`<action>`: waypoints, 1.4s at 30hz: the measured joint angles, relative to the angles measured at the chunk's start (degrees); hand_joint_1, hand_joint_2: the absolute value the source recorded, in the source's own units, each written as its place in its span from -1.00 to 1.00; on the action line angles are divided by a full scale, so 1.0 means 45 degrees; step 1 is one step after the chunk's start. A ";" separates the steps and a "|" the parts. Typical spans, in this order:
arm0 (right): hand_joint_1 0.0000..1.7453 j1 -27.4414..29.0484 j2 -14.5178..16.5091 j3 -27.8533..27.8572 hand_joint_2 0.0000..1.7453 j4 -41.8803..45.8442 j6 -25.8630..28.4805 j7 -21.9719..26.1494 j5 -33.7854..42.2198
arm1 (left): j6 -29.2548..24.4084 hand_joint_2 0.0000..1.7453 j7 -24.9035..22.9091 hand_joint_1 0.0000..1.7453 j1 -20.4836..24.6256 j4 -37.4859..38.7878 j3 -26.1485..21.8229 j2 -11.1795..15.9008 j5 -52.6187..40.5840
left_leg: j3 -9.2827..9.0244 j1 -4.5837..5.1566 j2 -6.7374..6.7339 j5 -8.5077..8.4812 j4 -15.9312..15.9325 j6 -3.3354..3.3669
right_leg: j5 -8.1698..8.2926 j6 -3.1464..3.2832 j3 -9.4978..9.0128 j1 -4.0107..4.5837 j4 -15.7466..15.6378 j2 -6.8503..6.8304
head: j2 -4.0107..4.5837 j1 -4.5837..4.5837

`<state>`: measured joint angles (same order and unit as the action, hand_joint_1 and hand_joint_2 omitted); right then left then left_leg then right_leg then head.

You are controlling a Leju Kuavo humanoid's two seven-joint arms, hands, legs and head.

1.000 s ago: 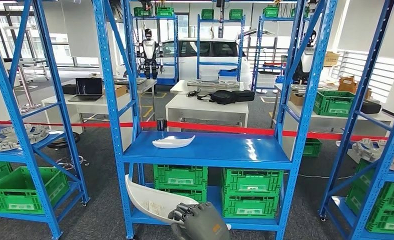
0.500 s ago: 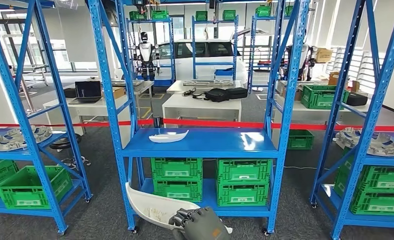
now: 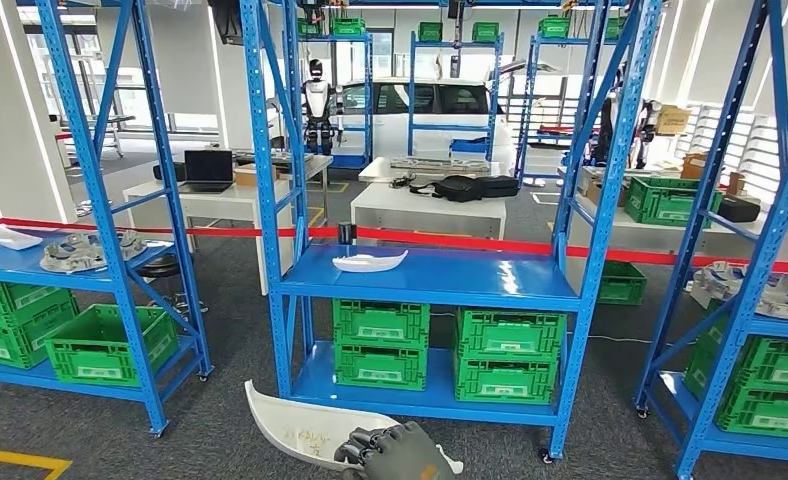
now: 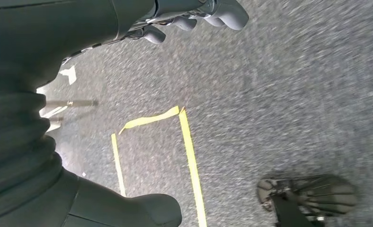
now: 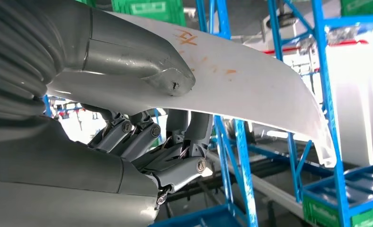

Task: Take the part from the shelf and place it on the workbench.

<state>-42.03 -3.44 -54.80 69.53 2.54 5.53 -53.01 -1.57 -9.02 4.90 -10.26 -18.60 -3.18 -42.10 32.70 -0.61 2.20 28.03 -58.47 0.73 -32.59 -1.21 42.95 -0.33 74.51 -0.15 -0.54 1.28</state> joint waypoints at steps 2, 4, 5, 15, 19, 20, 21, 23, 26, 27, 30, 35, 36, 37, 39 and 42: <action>1.00 -0.0009 -0.0002 -0.0002 1.00 0.0000 -0.0090 -0.0079 -0.0023 | 0.0004 1.00 0.0001 -1.00 -0.0023 0.0005 0.0000 -0.0009 -0.0006 | 0.0158 -0.0003 0.0256 -0.0129 -0.0042 -0.0064 | 0.0570 0.0141 -0.1102 0.0034 -0.1495 0.0256 | 0.0000 0.0004; 1.00 -0.0084 -0.0002 -0.0004 1.00 0.0001 -0.0177 -0.0112 -0.0042 | 0.0011 1.00 0.0005 -1.00 -0.0003 0.0002 0.0000 -0.0040 -0.0030 | 0.0282 -0.0006 0.0471 -0.0227 -0.0077 -0.0175 | 0.0918 0.0302 -0.2090 0.0067 -0.3075 0.0715 | -0.0001 0.0007; 1.00 -0.0114 -0.0002 -0.0004 1.00 0.0002 -0.0224 -0.0120 -0.0046 | 0.0017 1.00 0.0001 -1.00 0.0006 0.0001 0.0000 -0.0051 -0.0050 | 0.0336 -0.0028 0.0567 -0.0276 -0.0077 -0.0249 | 0.0945 0.0360 -0.2290 0.0097 -0.3444 0.0842 | -0.0002 0.0009; 1.00 -0.0177 0.0104 -0.0045 1.00 0.0002 -0.0499 -0.0149 -0.0040 | 0.0049 1.00 -0.0015 -1.00 -0.0030 0.0017 0.0000 -0.0083 -0.0102 | 0.1970 -0.0067 -0.0391 0.1171 -0.3359 -0.0789 | 0.1244 0.0726 -0.2234 0.0056 -0.3814 -0.0626 | -0.0001 -0.0068; 1.00 -0.0183 0.0108 -0.0067 1.00 0.0005 -0.0558 -0.0149 0.0000 | 0.0047 1.00 -0.0022 -1.00 0.0017 0.0007 0.0000 -0.0090 -0.0102 | 0.0391 -0.0064 -0.1139 0.0060 -0.0678 -0.0747 | 0.1154 0.0576 -0.2125 0.0092 -0.3584 -0.1243 | -0.0001 -0.0078; 1.00 -0.0187 0.0109 -0.0067 1.00 0.0007 -0.0563 -0.0147 0.0006 | 0.0047 1.00 -0.0013 -1.00 0.0041 0.0005 0.0000 -0.0100 -0.0102 | 0.0175 -0.0043 -0.1299 -0.0033 -0.0262 -0.0661 | 0.1127 0.0510 -0.2109 0.0128 -0.3531 -0.1366 | -0.0001 -0.0074; 1.00 -0.0188 0.0115 -0.0070 1.00 0.0011 -0.0567 -0.0144 0.0007 | 0.0046 1.00 -0.0005 -1.00 0.0056 0.0004 0.0000 -0.0111 -0.0102 | 0.0135 -0.0012 -0.1330 -0.0036 -0.0122 -0.0554 | 0.1118 0.0444 -0.2101 0.0166 -0.3502 -0.1482 | -0.0002 -0.0067; 1.00 -0.0187 0.0125 -0.0085 1.00 0.0033 -0.0567 -0.0146 0.0007 | 0.0045 1.00 0.0000 -1.00 0.0031 0.0008 0.0000 -0.0109 -0.0102 | 0.0203 -0.0002 -0.1025 -0.0128 -0.0129 -0.0359 | 0.1113 0.0325 -0.2101 0.0158 -0.3489 -0.1692 | -0.0002 -0.0049; 1.00 -0.0191 0.0108 -0.0096 1.00 0.0127 -0.0566 -0.0151 0.0007 | 0.0037 1.00 -0.0021 -1.00 0.0005 0.0016 -0.0002 -0.0095 -0.0102 | 0.0294 -0.0038 -0.0622 -0.0262 -0.0097 -0.0136 | 0.0440 0.0114 -0.1731 0.0032 -0.2560 -0.0788 | -0.0001 -0.0018; 1.00 -0.0180 0.0084 -0.0096 1.00 0.0155 -0.0571 -0.0151 0.0009 | 0.0030 1.00 -0.0029 -1.00 0.0021 0.0017 -0.0004 -0.0086 -0.0102 | 0.0344 -0.0037 -0.0478 -0.0297 -0.0100 -0.0089 | 0.0008 0.0078 -0.1387 0.0006 -0.1780 -0.0359 | -0.0001 -0.0006; 1.00 -0.0050 -0.0015 -0.0096 1.00 0.0178 -0.0599 -0.0155 0.0009 | 0.0019 1.00 -0.0052 -1.00 0.0042 0.0018 -0.0007 -0.0074 -0.0102 | 0.0470 0.0008 0.0047 -0.0392 -0.0111 -0.0028 | -0.0640 0.0122 -0.0484 0.0029 0.0087 -0.0006 | -0.0001 0.0009; 1.00 0.0004 -0.0107 -0.0096 1.00 0.0206 -0.0583 -0.0148 0.0041 | 0.0019 1.00 -0.0119 -1.00 -0.0007 0.0040 -0.0010 -0.0079 -0.0130 | 0.0573 -0.0004 0.0933 -0.0531 -0.0129 -0.0207 | 0.0918 0.0457 -0.2010 0.0094 -0.3039 0.0824 | 0.0000 0.0006; 1.00 0.0002 -0.0125 -0.0096 1.00 0.0220 -0.0575 -0.0153 0.0049 | 0.0019 1.00 -0.0130 -1.00 -0.0008 0.0041 -0.0010 -0.0079 -0.0146 | 0.0623 -0.0034 0.1080 -0.0569 -0.0118 -0.0289 | 0.0976 0.0489 -0.2158 0.0119 -0.3374 0.0972 | -0.0001 0.0006; 1.00 0.0006 -0.0142 -0.0096 1.00 0.0232 -0.0569 -0.0156 0.0053 | 0.0019 1.00 -0.0148 -1.00 -0.0021 0.0044 -0.0010 -0.0079 -0.0159 | 0.0670 -0.0062 0.1220 -0.0613 -0.0089 -0.0385 | 0.0966 0.0509 -0.2173 0.0146 -0.3428 0.0938 | -0.0002 0.0005; 1.00 0.0019 -0.0162 -0.0095 1.00 0.0274 -0.0540 -0.0178 0.0064 | 0.0015 1.00 -0.0176 -1.00 -0.0089 0.0053 -0.0010 -0.0062 -0.0191 | 0.0773 -0.0078 0.1169 -0.0633 -0.0089 -0.0530 | 0.1061 0.0619 -0.2222 0.0132 -0.3563 0.0612 | -0.0002 0.0008; 1.00 0.0110 -0.0186 -0.0091 1.00 0.0344 -0.0400 -0.0272 0.0052 | 0.0004 1.00 -0.0141 -1.00 -0.0114 0.0061 -0.0010 -0.0055 -0.0221 | 0.1375 -0.0007 -0.0010 0.0183 -0.1357 -0.0658 | 0.1178 0.0814 -0.2304 0.0116 -0.3766 0.0084 | -0.0002 -0.0029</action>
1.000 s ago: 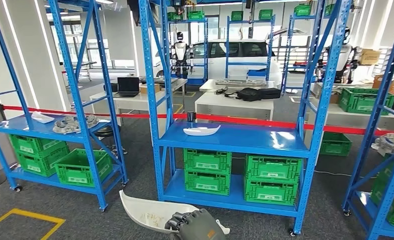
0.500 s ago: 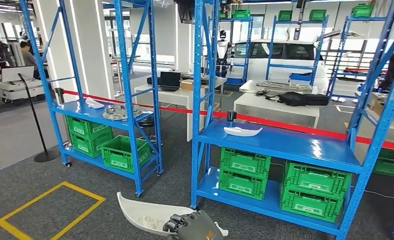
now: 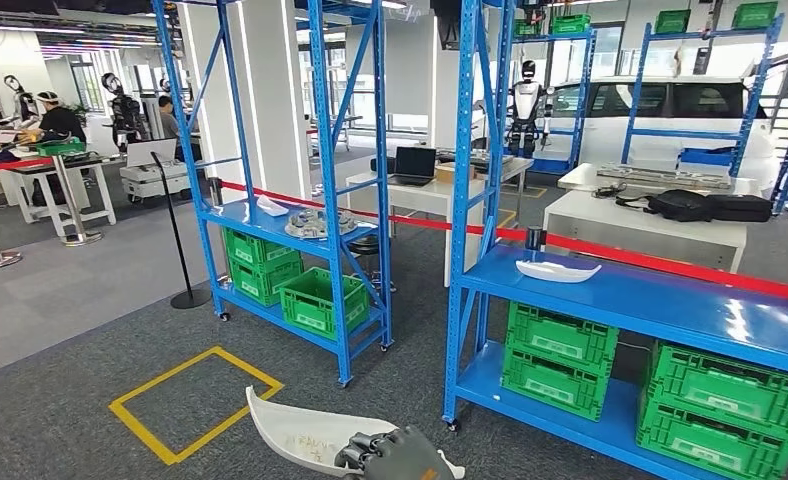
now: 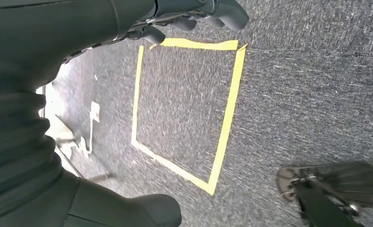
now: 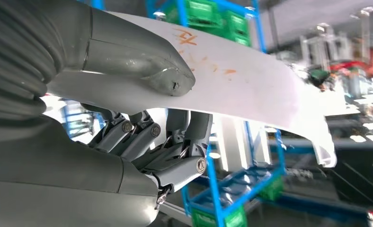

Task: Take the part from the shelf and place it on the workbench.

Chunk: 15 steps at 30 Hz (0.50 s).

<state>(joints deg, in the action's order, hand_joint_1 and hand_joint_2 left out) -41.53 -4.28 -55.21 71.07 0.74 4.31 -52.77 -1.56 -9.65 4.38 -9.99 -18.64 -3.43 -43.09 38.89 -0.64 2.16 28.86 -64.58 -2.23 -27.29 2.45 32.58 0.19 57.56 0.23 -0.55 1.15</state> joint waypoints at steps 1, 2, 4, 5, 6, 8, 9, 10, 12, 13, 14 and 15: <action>1.00 0.0089 -0.0019 0.0002 1.00 0.0018 0.0046 -0.0035 -0.0007 | -0.0010 1.00 0.0026 -1.00 0.0014 0.0000 0.0000 -0.0001 -0.0005 | 0.0349 -0.0006 -0.0228 0.0431 -0.0797 -0.0057 | -0.0004 0.0035 0.0008 0.0017 -0.0003 -0.0187 | 0.0000 -0.0012; 1.00 0.0203 -0.0041 0.0004 1.00 0.0028 0.0069 -0.0062 -0.0027 | -0.0023 1.00 0.0062 -1.00 0.0014 0.0000 0.0000 0.0001 -0.0007 | 0.0653 -0.0019 -0.0320 0.0753 -0.1524 -0.0113 | -0.0011 0.0049 0.0019 0.0032 0.0001 -0.0387 | 0.0000 -0.0014; 1.00 0.0416 -0.0090 0.0005 1.00 0.0039 0.0102 -0.0074 -0.0090 | -0.0045 1.00 0.0160 -1.00 -0.0043 0.0000 -0.0002 0.0023 -0.0007 | 0.0696 -0.0045 -0.0409 0.0764 -0.1899 -0.0192 | -0.0026 0.0053 0.0041 0.0033 0.0017 -0.0775 | 0.0000 -0.0018; 1.00 0.0475 -0.0111 0.0005 1.00 0.0039 0.0125 -0.0075 -0.0131 | -0.0049 1.00 0.0203 -1.00 -0.0077 0.0000 -0.0002 0.0045 -0.0009 | 0.0346 -0.0056 -0.0504 0.0465 -0.1366 -0.0215 | -0.0039 0.0036 0.0048 0.0024 0.0039 -0.0954 | 0.0000 -0.0018; 1.00 0.0506 -0.0128 0.0005 1.00 0.0040 0.0160 -0.0078 -0.0164 | -0.0049 1.00 0.0226 -1.00 -0.0099 0.0000 -0.0002 0.0066 -0.0013 | -0.0179 -0.0062 -0.0751 0.0098 -0.0508 -0.0226 | -0.0063 0.0000 0.0049 0.0026 0.0080 -0.1114 | 0.0000 -0.0020; 1.00 0.0536 -0.0164 0.0010 1.00 0.0059 0.0238 -0.0078 -0.0204 | -0.0038 1.00 0.0206 -1.00 -0.0095 -0.0001 0.0000 0.0092 -0.0036 | -0.1009 -0.0027 -0.1350 -0.0334 0.0911 -0.0113 | -0.0147 -0.0119 0.0055 0.0095 0.0186 -0.1388 | 0.0000 -0.0023; 1.00 0.0553 -0.0182 0.0012 1.00 0.0074 0.0266 -0.0074 -0.0214 | -0.0033 1.00 0.0179 -1.00 -0.0093 -0.0001 0.0000 0.0098 -0.0051 | -0.1161 -0.0006 -0.1510 -0.0391 0.1212 -0.0019 | -0.0177 -0.0185 0.0049 0.0133 0.0223 -0.1514 | 0.0001 -0.0018; 1.00 0.0573 -0.0199 0.0014 1.00 0.0091 0.0280 -0.0073 -0.0219 | -0.0028 1.00 0.0148 -1.00 -0.0102 0.0001 0.0000 0.0104 -0.0064 | -0.1146 0.0018 -0.1474 -0.0384 0.1256 0.0089 | -0.0194 -0.0246 0.0042 0.0159 0.0236 -0.1651 | 0.0001 -0.0011; 1.00 0.0595 -0.0215 0.0015 1.00 0.0117 0.0288 -0.0079 -0.0222 | -0.0024 1.00 0.0109 -1.00 -0.0153 0.0012 -0.0001 0.0118 -0.0094 | -0.1083 0.0007 -0.1127 -0.0469 0.1290 0.0266 | -0.0244 -0.0384 0.0017 0.0112 0.0277 -0.1782 | 0.0001 0.0005; 1.00 0.0599 -0.0217 0.0016 1.00 0.0135 0.0290 -0.0087 -0.0226 | -0.0019 1.00 0.0101 -1.00 -0.0175 0.0017 -0.0002 0.0121 -0.0107 | -0.1070 -0.0012 -0.0976 -0.0515 0.1319 0.0349 | -0.0379 -0.0463 0.0066 0.0068 0.0434 -0.1543 | 0.0000 0.0007; 1.00 0.0607 -0.0223 0.0017 1.00 0.0150 0.0294 -0.0103 -0.0233 | -0.0013 1.00 0.0102 -1.00 -0.0183 0.0018 -0.0005 0.0129 -0.0118 | -0.1055 -0.0037 -0.0825 -0.0564 0.1347 0.0431 | -0.0655 -0.0539 0.0232 0.0019 0.0839 -0.1155 | 0.0000 0.0016; 1.00 0.0639 -0.0236 0.0018 1.00 0.0165 0.0296 -0.0136 -0.0251 | -0.0009 1.00 0.0110 -1.00 -0.0180 0.0017 -0.0009 0.0137 -0.0123 | -0.1029 -0.0058 -0.0667 -0.0604 0.1360 0.0494 | -0.1043 -0.0601 0.0528 -0.0028 0.1510 -0.0691 | 0.0000 0.0024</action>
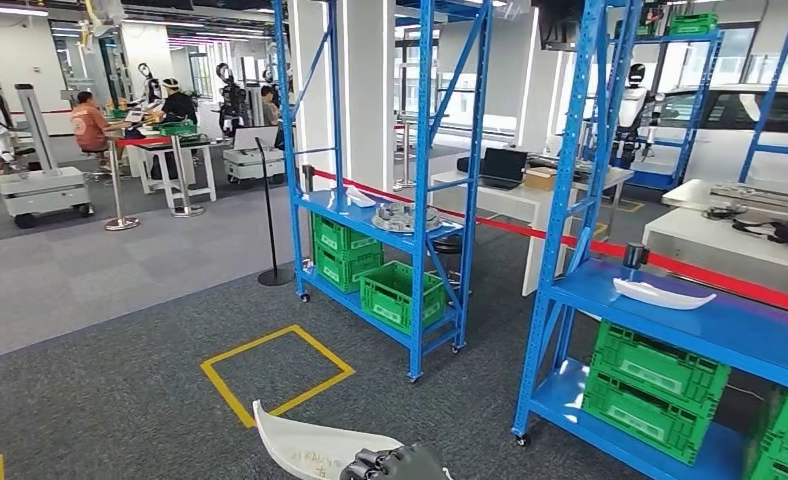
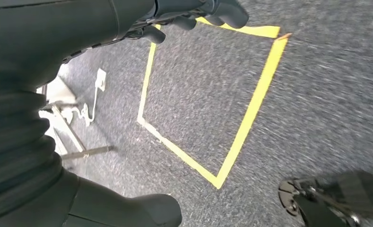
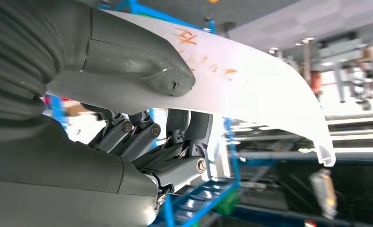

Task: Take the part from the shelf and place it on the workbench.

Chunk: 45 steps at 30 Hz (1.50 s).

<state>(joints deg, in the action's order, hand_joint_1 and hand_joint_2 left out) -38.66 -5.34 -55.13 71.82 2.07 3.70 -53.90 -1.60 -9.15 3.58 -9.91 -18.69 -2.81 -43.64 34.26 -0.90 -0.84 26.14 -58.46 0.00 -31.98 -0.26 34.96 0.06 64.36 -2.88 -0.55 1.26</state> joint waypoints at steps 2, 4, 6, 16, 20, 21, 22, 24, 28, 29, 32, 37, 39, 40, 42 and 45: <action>1.00 0.0152 -0.0044 0.0001 1.00 0.0011 -0.0004 -0.0118 -0.0080 | 0.0005 1.00 0.0033 -1.00 0.0023 -0.0002 -0.0026 0.0027 -0.0004 | 0.0077 0.0003 0.0360 -0.0050 -0.0010 0.0069 | -0.0773 -0.0048 0.0809 -0.0029 0.1688 0.0515 | 0.0000 0.0015; 1.00 0.0347 -0.0077 0.0001 1.00 0.0022 -0.0039 -0.0240 -0.0216 | 0.0005 1.00 0.0064 -1.00 0.0010 -0.0002 -0.0068 0.0047 -0.0013 | 0.0134 0.0011 0.0771 -0.0083 -0.0043 0.0060 | -0.0794 -0.0028 0.1145 -0.0034 0.2318 0.0607 | 0.0000 0.0022; 1.00 0.0436 -0.0081 0.0004 1.00 0.0059 -0.0074 -0.0339 -0.0368 | 0.0025 1.00 0.0085 -1.00 0.0012 -0.0002 -0.0101 0.0056 -0.0057 | 0.0163 0.0005 0.1178 -0.0114 -0.0090 0.0008 | 0.0021 0.0050 0.0544 -0.0051 0.1064 0.0811 | 0.0000 0.0029; 1.00 0.0515 -0.0080 0.0031 1.00 0.0248 -0.0088 -0.0343 -0.0726 | 0.0151 1.00 0.0094 -1.00 0.0280 -0.0016 -0.0144 0.0057 -0.0130 | 0.1219 0.0005 0.0537 0.0716 -0.1709 -0.0590 | 0.0995 0.0644 -0.0497 0.0001 -0.1399 0.0630 | 0.0001 -0.0030; 1.00 0.0599 -0.0117 0.0033 1.00 0.0249 -0.0101 -0.0349 -0.0783 | 0.0131 1.00 0.0114 -1.00 0.0358 -0.0017 -0.0147 0.0079 -0.0160 | 0.1673 -0.0007 0.0247 0.1197 -0.3206 -0.0694 | 0.0986 0.0673 -0.0444 0.0050 -0.1385 -0.0149 | 0.0000 -0.0039; 1.00 0.0603 -0.0124 0.0034 1.00 0.0249 -0.0101 -0.0356 -0.0794 | 0.0131 1.00 0.0126 -1.00 0.0353 -0.0018 -0.0148 0.0091 -0.0168 | 0.1219 -0.0007 0.0103 0.0845 -0.2493 -0.0696 | 0.0977 0.0659 -0.0444 0.0047 -0.1369 -0.0324 | 0.0000 -0.0042; 1.00 0.0601 -0.0131 0.0040 1.00 0.0253 -0.0099 -0.0376 -0.0814 | 0.0131 1.00 0.0150 -1.00 0.0359 -0.0021 -0.0150 0.0100 -0.0189 | 0.0684 0.0001 -0.0197 0.0532 -0.1577 -0.0688 | 0.0955 0.0626 -0.0445 0.0057 -0.1335 -0.0485 | 0.0000 -0.0046; 1.00 0.0633 -0.0168 0.0085 1.00 0.0282 -0.0079 -0.0475 -0.0919 | 0.0131 1.00 0.0200 -1.00 0.0403 -0.0035 -0.0151 0.0112 -0.0284 | -0.0047 0.0052 -0.0643 0.0181 -0.0288 -0.0538 | 0.0889 0.0506 -0.0431 0.0123 -0.1244 -0.0756 | 0.0000 -0.0044; 1.00 0.0981 -0.0301 0.0261 1.00 0.0565 -0.0041 -0.0860 -0.1230 | 0.0146 1.00 0.0103 -1.00 0.0365 -0.0040 -0.0146 0.0177 -0.0550 | -0.0088 0.0087 -0.0260 0.0094 -0.0060 -0.0176 | 0.0769 0.0239 -0.0452 0.0127 -0.1138 -0.0965 | 0.0000 -0.0019; 1.00 0.1060 -0.0345 0.0299 1.00 0.0648 -0.0039 -0.0898 -0.1268 | 0.0155 1.00 0.0080 -1.00 0.0356 -0.0038 -0.0146 0.0192 -0.0580 | -0.0081 0.0061 -0.0128 0.0057 -0.0036 -0.0099 | 0.0576 0.0158 -0.0360 0.0084 -0.0885 -0.0652 | 0.0000 -0.0016; 1.00 0.1314 -0.0557 0.0381 1.00 0.0793 -0.0035 -0.0971 -0.1339 | 0.0205 1.00 0.0034 -1.00 0.0415 -0.0040 -0.0146 0.0223 -0.0648 | -0.0006 0.0023 0.0307 -0.0026 -0.0024 0.0055 | -0.0521 -0.0008 0.0589 -0.0030 0.1206 0.0419 | 0.0001 0.0010; 1.00 0.1986 -0.0822 0.0579 1.00 0.1220 -0.0193 -0.1325 -0.1634 | 0.0307 1.00 -0.0181 -1.00 0.0342 -0.0035 -0.0145 0.0205 -0.0855 | 0.0107 0.0019 0.1283 -0.0089 -0.0122 0.0013 | 0.0254 0.0085 0.0397 -0.0071 0.0651 0.0924 | 0.0000 0.0033; 1.00 0.2158 -0.0878 0.0719 1.00 0.1533 -0.0335 -0.1497 -0.1797 | 0.0346 1.00 -0.0189 -1.00 0.0341 -0.0041 -0.0138 0.0157 -0.0952 | 0.0156 0.0018 0.1606 -0.0133 -0.0131 -0.0113 | 0.0760 0.0149 -0.0296 -0.0069 -0.0790 0.1422 | 0.0000 0.0028; 1.00 0.2257 -0.0914 0.0783 1.00 0.1688 -0.0379 -0.1544 -0.1865 | 0.0361 1.00 -0.0181 -1.00 0.0348 -0.0049 -0.0129 0.0136 -0.1000 | 0.0193 0.0004 0.1738 -0.0168 -0.0115 -0.0196 | 0.0805 0.0179 -0.0417 -0.0044 -0.1071 0.1541 | 0.0000 0.0024; 1.00 0.2465 -0.0983 0.0908 1.00 0.1959 -0.0416 -0.1530 -0.1990 | 0.0363 1.00 -0.0135 -1.00 0.0336 -0.0055 -0.0111 0.0108 -0.1049 | 0.0281 -0.0028 0.1990 -0.0259 -0.0029 -0.0390 | 0.0862 0.0298 -0.0434 0.0004 -0.1161 0.1333 | 0.0000 0.0021; 1.00 0.2566 -0.1008 0.1037 1.00 0.2171 -0.0483 -0.1268 -0.2126 | 0.0338 1.00 -0.0007 -1.00 0.0337 -0.0052 -0.0102 0.0051 -0.1018 | 0.0667 0.0011 0.1118 0.0139 -0.0613 -0.0519 | 0.1020 0.0578 -0.0493 -0.0023 -0.1365 0.0856 | 0.0000 -0.0011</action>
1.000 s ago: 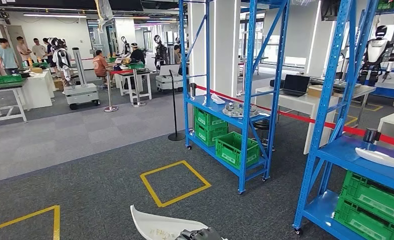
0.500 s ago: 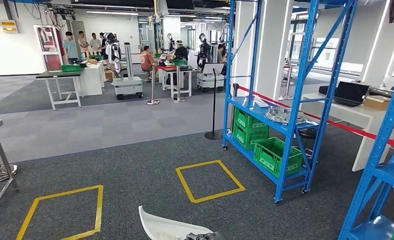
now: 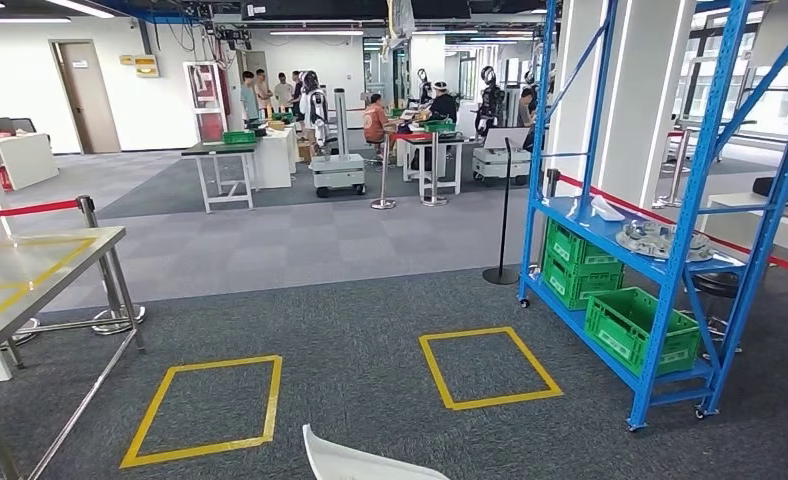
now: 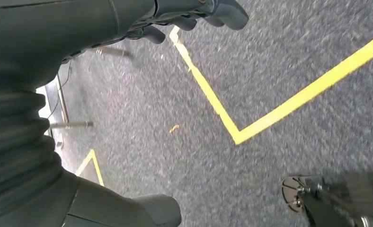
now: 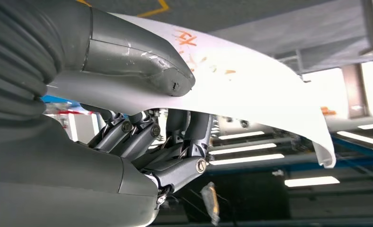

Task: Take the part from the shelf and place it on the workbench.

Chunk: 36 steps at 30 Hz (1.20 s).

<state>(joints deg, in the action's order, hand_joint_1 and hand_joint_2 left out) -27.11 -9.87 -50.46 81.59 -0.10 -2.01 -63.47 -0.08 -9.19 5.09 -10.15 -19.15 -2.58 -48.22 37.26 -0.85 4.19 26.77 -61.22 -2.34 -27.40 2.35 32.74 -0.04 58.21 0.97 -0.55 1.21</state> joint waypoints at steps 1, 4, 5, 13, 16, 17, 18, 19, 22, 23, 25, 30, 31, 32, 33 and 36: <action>1.00 -0.0013 0.0005 0.0007 1.00 0.0022 -0.0081 0.0118 0.0008 | -0.0030 1.00 0.0044 -1.00 0.0028 -0.0005 -0.0001 -0.0017 0.0042 | 0.0292 0.0013 -0.0451 0.0387 -0.0657 -0.0015 | 0.0017 0.0056 0.0000 0.0017 -0.0030 -0.0170 | 0.0000 -0.0013; 1.00 -0.0235 0.0103 -0.0002 1.00 -0.0086 -0.0463 0.0478 0.0311 | -0.0143 1.00 0.0166 -1.00 0.0047 -0.0014 -0.0024 0.0016 0.0301 | 0.1197 0.0014 -0.0807 0.1270 -0.2773 -0.0109 | 0.0003 0.0112 0.0035 0.0058 -0.0031 -0.0740 | 0.0000 -0.0027; 1.00 -0.0408 0.0189 -0.0013 1.00 -0.0192 -0.0562 0.0623 0.0472 | -0.0180 1.00 0.0208 -1.00 0.0005 -0.0015 -0.0057 0.0045 0.0424 | 0.1169 0.0014 -0.0830 0.1181 -0.2833 -0.0129 | -0.0001 0.0113 0.0042 0.0060 -0.0026 -0.0926 | 0.0000 -0.0028; 1.00 -0.2002 0.0976 -0.0276 1.00 -0.1253 -0.0727 0.1334 0.1305 | -0.0430 1.00 0.0399 -1.00 -0.0364 -0.0016 -0.0489 0.0130 0.0936 | -0.0629 0.0117 -0.1422 -0.0139 0.0534 0.0322 | -0.0233 -0.0290 0.0003 0.0171 0.0202 -0.2033 | 0.0000 0.0000; 1.00 -0.2434 0.1125 -0.0456 1.00 -0.1581 -0.0680 0.1498 0.1630 | -0.0494 1.00 0.0347 -1.00 -0.0471 -0.0005 -0.0613 0.0096 0.0988 | -0.0588 0.0025 -0.0982 -0.0244 0.0569 0.0521 | -0.0956 -0.0545 0.0491 0.0043 0.1357 -0.0862 | 0.0000 0.0012; 1.00 -0.2536 0.1138 -0.0503 1.00 -0.1732 -0.0629 0.1541 0.1731 | -0.0504 1.00 0.0378 -1.00 -0.0458 -0.0005 -0.0643 0.0090 0.0993 | -0.0555 0.0017 -0.0814 -0.0269 0.0566 0.0566 | -0.1362 -0.0586 0.0889 0.0018 0.2213 -0.0488 | 0.0000 0.0017; 1.00 -0.2597 0.1132 -0.0546 1.00 -0.1886 -0.0573 0.1571 0.1819 | -0.0511 1.00 0.0410 -1.00 -0.0444 -0.0005 -0.0671 0.0091 0.0996 | -0.0524 0.0016 -0.0625 -0.0290 0.0562 0.0597 | -0.1693 -0.0605 0.1311 0.0007 0.3072 -0.0338 | 0.0000 0.0027; 1.00 -0.2629 0.1124 -0.0601 1.00 -0.2020 -0.0517 0.1586 0.1893 | -0.0513 1.00 0.0435 -1.00 -0.0442 -0.0005 -0.0701 0.0091 0.0997 | -0.0499 0.0017 -0.0417 -0.0306 0.0555 0.0606 | -0.1843 -0.0603 0.1636 0.0001 0.3689 -0.0282 | 0.0000 0.0035; 1.00 -0.2751 0.1118 -0.0784 1.00 -0.2210 -0.0412 0.1603 0.2023 | -0.0512 1.00 0.0462 -1.00 -0.0462 -0.0002 -0.0769 0.0091 0.0997 | -0.0471 0.0018 0.0177 -0.0352 0.0525 0.0559 | -0.0920 -0.0464 0.1273 0.0004 0.2701 -0.0073 | 0.0000 0.0063; 1.00 -0.2833 0.1119 -0.0838 1.00 -0.2247 -0.0395 0.1600 0.2048 | -0.0512 1.00 0.0475 -1.00 -0.0448 -0.0004 -0.0780 0.0080 0.0997 | -0.0461 0.0003 0.0349 -0.0370 0.0519 0.0529 | -0.0497 -0.0371 0.0849 0.0000 0.1769 0.0240 | 0.0000 0.0066; 1.00 -0.3000 0.1136 -0.0936 1.00 -0.2339 -0.0380 0.1583 0.2092 | -0.0505 1.00 0.0500 -1.00 -0.0390 -0.0016 -0.0799 0.0068 0.0999 | -0.0395 -0.0031 0.0672 -0.0426 0.0522 0.0399 | -0.0060 -0.0262 0.0260 0.0015 0.0449 0.0762 | 0.0000 0.0060; 1.00 -0.3313 0.1326 -0.1105 1.00 -0.2500 -0.0290 0.1497 0.2187 | -0.0478 1.00 0.0472 -1.00 -0.0399 -0.0011 -0.0820 0.0107 0.1002 | -0.0055 -0.0032 0.0563 -0.0342 0.0358 -0.0012 | 0.0136 -0.0064 -0.0023 -0.0049 -0.0131 0.0207 | 0.0001 0.0027; 1.00 -0.3361 0.1349 -0.1123 1.00 -0.2522 -0.0268 0.1485 0.2204 | -0.0478 1.00 0.0465 -1.00 -0.0384 -0.0008 -0.0821 0.0114 0.1002 | 0.0179 -0.0003 0.0095 -0.0028 -0.0131 -0.0048 | 0.0186 -0.0013 -0.0053 -0.0077 -0.0219 0.0012 | 0.0001 0.0001; 1.00 -0.3388 0.1358 -0.1144 1.00 -0.2561 -0.0253 0.1458 0.2221 | -0.0478 1.00 0.0463 -1.00 -0.0364 -0.0007 -0.0821 0.0101 0.1002 | 0.0511 0.0021 -0.0376 0.0390 -0.0843 -0.0095 | 0.0196 0.0028 -0.0062 -0.0056 -0.0246 -0.0176 | 0.0001 -0.0022; 1.00 -0.3396 0.1359 -0.1167 1.00 -0.2612 -0.0241 0.1434 0.2239 | -0.0477 1.00 0.0460 -1.00 -0.0344 -0.0008 -0.0821 0.0108 0.1002 | 0.0890 0.0008 -0.0640 0.0802 -0.1669 -0.0143 | 0.0192 0.0055 -0.0055 -0.0042 -0.0245 -0.0388 | 0.0001 -0.0030; 1.00 -0.3356 0.1359 -0.1270 1.00 -0.2787 -0.0217 0.1383 0.2283 | -0.0460 1.00 0.0406 -1.00 -0.0385 -0.0005 -0.0821 0.0147 0.1002 | 0.1149 -0.0048 -0.0885 0.0912 -0.2485 -0.0285 | 0.0129 0.0023 -0.0024 -0.0051 -0.0178 -0.1005 | 0.0000 -0.0031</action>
<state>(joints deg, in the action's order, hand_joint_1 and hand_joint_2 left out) -42.21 -3.76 -56.18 69.05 -1.08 4.22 -53.20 -2.15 -7.36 3.36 -10.17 -22.84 -1.92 -43.71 42.43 -1.07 0.21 30.87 -72.40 -3.62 -26.82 2.45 32.63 -0.27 57.41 -3.55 -0.55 1.07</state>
